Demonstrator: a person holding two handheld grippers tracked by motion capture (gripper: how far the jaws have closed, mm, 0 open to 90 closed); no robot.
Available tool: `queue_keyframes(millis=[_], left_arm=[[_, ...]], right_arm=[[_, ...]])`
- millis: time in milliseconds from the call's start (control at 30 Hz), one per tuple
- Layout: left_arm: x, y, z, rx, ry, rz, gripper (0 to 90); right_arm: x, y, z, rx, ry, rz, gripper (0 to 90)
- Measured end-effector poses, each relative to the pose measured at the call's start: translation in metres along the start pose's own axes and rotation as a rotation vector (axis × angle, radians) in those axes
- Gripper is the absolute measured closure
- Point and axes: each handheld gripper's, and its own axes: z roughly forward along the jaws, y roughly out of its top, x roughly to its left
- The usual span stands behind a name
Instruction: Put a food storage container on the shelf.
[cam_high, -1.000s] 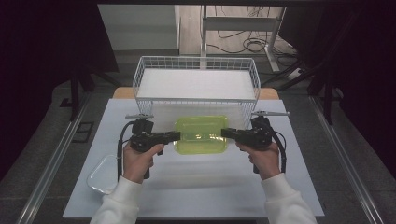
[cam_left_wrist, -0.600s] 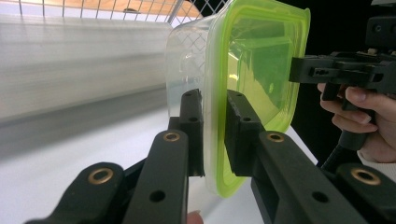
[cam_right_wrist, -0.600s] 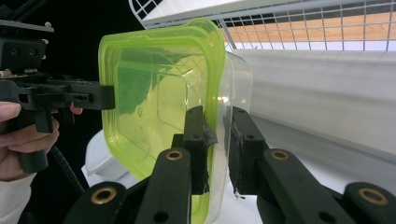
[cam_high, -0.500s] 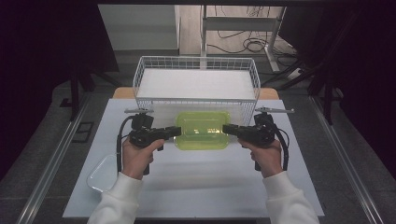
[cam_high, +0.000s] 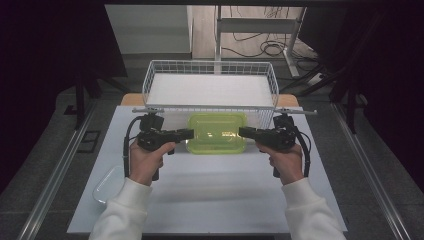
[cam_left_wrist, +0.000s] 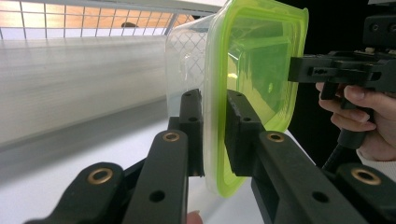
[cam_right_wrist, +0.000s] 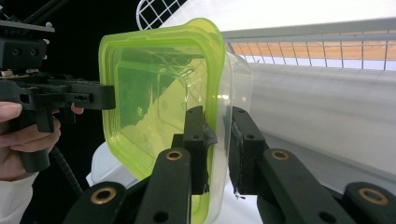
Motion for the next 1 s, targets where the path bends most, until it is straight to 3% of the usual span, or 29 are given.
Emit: queue_keyframes(millis=[1000], left_arm=[[0.009,0.048,0.001,-0.024,-0.03,0.004,79.7]], right_arm=[[-0.001,0.047,0.0,-0.039,0.01,-0.036,77.4]])
